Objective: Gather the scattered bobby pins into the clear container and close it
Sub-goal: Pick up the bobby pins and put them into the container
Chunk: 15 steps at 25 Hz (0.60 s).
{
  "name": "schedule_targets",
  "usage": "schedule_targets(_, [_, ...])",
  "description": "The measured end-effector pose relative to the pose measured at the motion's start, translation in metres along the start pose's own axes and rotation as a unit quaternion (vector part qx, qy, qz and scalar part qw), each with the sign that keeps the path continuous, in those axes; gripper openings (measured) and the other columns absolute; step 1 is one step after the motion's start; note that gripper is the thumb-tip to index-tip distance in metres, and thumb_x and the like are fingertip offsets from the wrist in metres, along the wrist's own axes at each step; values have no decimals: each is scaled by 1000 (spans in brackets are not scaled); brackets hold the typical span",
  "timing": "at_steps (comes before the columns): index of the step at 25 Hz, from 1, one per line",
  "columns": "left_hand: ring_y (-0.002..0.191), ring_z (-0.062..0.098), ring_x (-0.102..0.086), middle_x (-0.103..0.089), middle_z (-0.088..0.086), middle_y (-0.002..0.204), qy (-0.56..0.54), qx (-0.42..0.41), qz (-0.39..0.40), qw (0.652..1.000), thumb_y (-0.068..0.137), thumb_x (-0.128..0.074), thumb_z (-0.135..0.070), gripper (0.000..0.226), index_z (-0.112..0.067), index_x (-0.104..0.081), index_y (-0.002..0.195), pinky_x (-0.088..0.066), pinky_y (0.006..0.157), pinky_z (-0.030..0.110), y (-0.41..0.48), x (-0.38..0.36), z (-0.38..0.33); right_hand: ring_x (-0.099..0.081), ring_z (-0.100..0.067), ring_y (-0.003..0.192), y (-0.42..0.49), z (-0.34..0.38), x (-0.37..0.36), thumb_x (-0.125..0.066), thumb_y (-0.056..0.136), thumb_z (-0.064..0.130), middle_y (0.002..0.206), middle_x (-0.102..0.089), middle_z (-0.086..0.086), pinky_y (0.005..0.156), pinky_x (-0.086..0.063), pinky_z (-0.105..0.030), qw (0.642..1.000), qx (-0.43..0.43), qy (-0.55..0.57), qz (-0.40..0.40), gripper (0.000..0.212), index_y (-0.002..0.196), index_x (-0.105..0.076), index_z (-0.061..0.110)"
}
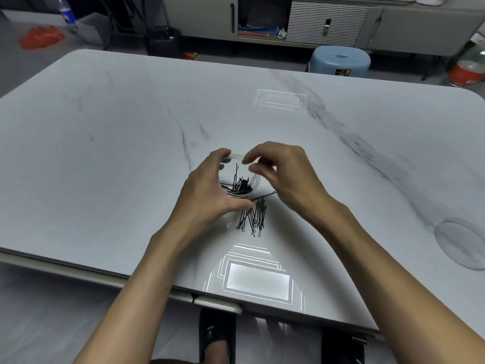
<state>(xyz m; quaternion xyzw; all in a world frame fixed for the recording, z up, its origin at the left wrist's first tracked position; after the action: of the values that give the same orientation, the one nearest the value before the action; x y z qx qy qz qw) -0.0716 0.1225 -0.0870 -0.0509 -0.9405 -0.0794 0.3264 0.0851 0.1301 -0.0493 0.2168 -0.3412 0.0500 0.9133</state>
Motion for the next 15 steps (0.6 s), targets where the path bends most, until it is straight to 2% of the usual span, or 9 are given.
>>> schedule_targets(2, [115,6,-52,-56,-13,126,-4,17,-34,999,47,-92,-37,103,-27,-42,137,-40,92,23,0,9,7,-60,-4,78,2,-18,0,-63,85,-1,88,-70,4,74,-42,-12,999,-36,-4,-30,20,95,-73,13])
schedule_targets(4, [115,7,-52,-56,-12,126,-10,32,-60,998,48,-92,-35,102,-27,-42,136,-41,92,25,-1,17,15,-61,-14,97,0,-37,-15,-59,88,0,106,-70,0,86,-44,-23,994,-71,-79,23,27,105,-72,16])
schedule_targets(6, [115,8,-52,-55,-11,128,-9,40,-76,996,49,-92,-35,101,-26,-42,136,-40,91,24,-1,23,21,-55,-19,108,-6,-47,-37,-60,87,1,118,-66,1,88,-39,-25,984,-63,-136,96,32,111,-70,18])
schedule_targets(9, [115,7,-51,-55,-11,128,-9,46,-83,995,49,-91,-36,101,-27,-41,137,-39,90,24,-1,27,27,-53,-20,101,-8,-50,-49,-60,82,-5,108,-65,1,78,-34,-22,982,-42,-153,101,31,102,-70,17])
schedule_targets(12, [116,7,-51,-55,-11,128,-14,47,-82,995,49,-91,-36,102,-28,-41,137,-39,90,23,-2,30,30,-56,-22,86,-5,-53,-41,-62,80,-3,89,-64,-2,77,-42,-33,981,-62,-171,67,18,84,-69,13])
schedule_targets(15, [115,7,-51,-55,-12,127,-19,44,-82,995,48,-91,-37,101,-29,-41,136,-40,90,24,-2,31,30,-57,-23,80,-6,-54,-35,-61,77,-2,82,-64,-1,78,-41,-38,969,-76,-225,69,18,76,-68,15])
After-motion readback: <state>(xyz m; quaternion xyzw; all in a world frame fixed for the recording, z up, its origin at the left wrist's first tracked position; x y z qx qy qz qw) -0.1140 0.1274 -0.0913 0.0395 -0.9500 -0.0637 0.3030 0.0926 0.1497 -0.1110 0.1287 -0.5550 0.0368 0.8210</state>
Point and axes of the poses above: each hand's wrist, its own y-axis towards the middle knuckle, its own x-axis out of the back of the hand, z = x × y, the point moved 5 cm from there along y, towards the middle knuckle
